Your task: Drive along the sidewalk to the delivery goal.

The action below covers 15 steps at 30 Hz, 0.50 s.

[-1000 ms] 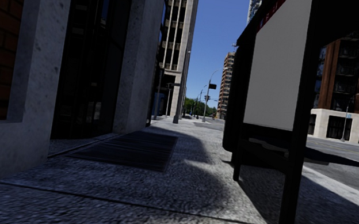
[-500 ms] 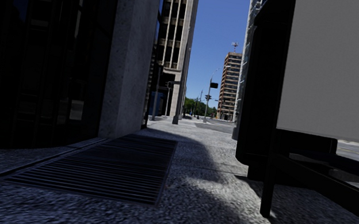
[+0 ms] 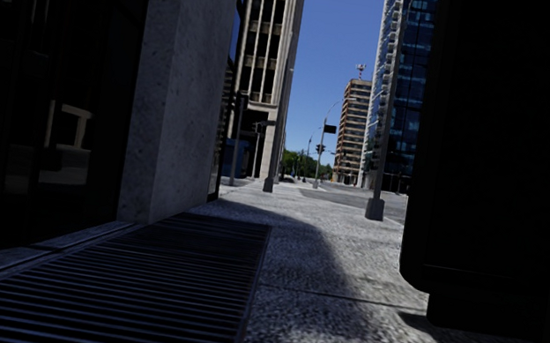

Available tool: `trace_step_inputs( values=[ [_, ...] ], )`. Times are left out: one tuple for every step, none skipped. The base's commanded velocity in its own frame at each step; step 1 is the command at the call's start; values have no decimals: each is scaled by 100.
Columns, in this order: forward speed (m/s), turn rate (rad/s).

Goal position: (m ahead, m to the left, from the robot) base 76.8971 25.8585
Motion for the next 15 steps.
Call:
trace_step_inputs(
  values=[
    [200, 0],
    [200, 0],
    [200, 0],
    [200, 0],
    [200, 0],
    [200, 0],
    [200, -4],
    [200, -10],
    [200, -10],
    [200, -13],
    [200, -13],
    [200, -14],
    [200, -14],
    [200, -14],
    [200, -14]
  ],
)
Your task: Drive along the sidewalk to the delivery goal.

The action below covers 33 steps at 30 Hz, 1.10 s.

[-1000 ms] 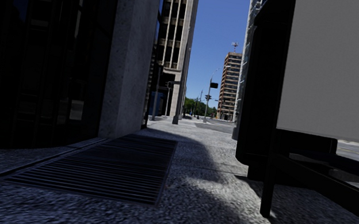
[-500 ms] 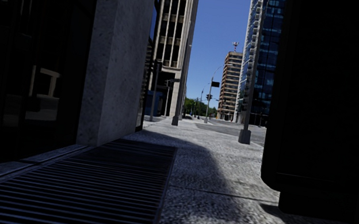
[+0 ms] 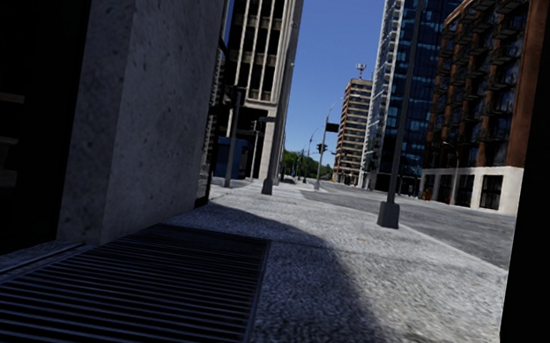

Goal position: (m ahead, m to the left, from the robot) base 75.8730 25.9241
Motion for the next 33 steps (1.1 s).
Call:
trace_step_inputs(
  values=[
    [200, -14],
    [200, -14],
    [200, -14],
    [200, -14],
    [200, -14],
    [200, -14],
    [200, -14],
    [200, -14],
    [200, -14],
    [200, -14],
    [200, -14],
    [200, -14],
    [200, -14],
    [200, -14],
    [200, -16],
    [200, -19],
    [200, -21],
    [200, -22],
    [200, -22],
    [200, -22],
    [200, -22],
    [200, -22],
    [200, -22],
    [200, -22],
    [200, -22],
    [200, -22],
    [200, -22],
    [200, -22],
    [200, -22],
    [200, -22],
    [200, -22],
    [200, -22],
    [200, -22]
  ],
)
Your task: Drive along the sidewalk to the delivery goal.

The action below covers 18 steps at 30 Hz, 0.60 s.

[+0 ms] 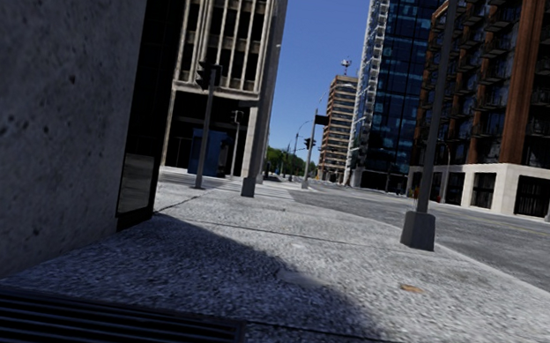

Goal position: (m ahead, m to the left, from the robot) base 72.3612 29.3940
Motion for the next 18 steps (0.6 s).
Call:
trace_step_inputs(
  values=[
    [200, -22],
    [200, -21],
    [200, -10],
    [200, -10],
    [200, 0],
    [200, 0],
    [200, 0],
    [200, 0],
    [200, 0],
    [200, 0],
    [200, 0],
    [200, 0],
    [200, 0],
    [200, 0],
    [200, 0],
    [200, 0],
    [200, 0],
    [200, 0]
  ],
)
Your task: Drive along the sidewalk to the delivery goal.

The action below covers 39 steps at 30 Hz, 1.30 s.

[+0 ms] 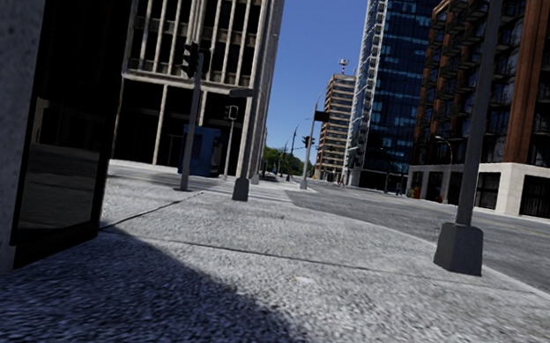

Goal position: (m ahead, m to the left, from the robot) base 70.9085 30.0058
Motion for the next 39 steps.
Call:
trace_step_inputs(
  values=[
    [200, 0],
    [200, 0],
    [200, 0],
    [200, 0],
    [200, 0],
    [200, 0],
    [200, 0],
    [200, 0],
    [200, 0],
    [200, 0],
    [200, 0],
    [200, 0],
    [200, 0],
    [200, 0],
    [200, 0],
    [200, 0],
    [200, 0],
    [200, 0],
    [200, 0],
    [200, 0],
    [200, 0],
    [200, 0],
    [200, 0],
    [200, 0],
    [200, 0],
    [200, 0],
    [200, 0],
    [200, 0],
    [200, 0],
    [200, 0],
    [200, 0],
    [200, 0],
    [200, 0],
    [200, 0],
    [200, 0],
    [200, 0],
    [200, 0],
    [200, 0],
    [200, 0]
  ],
)
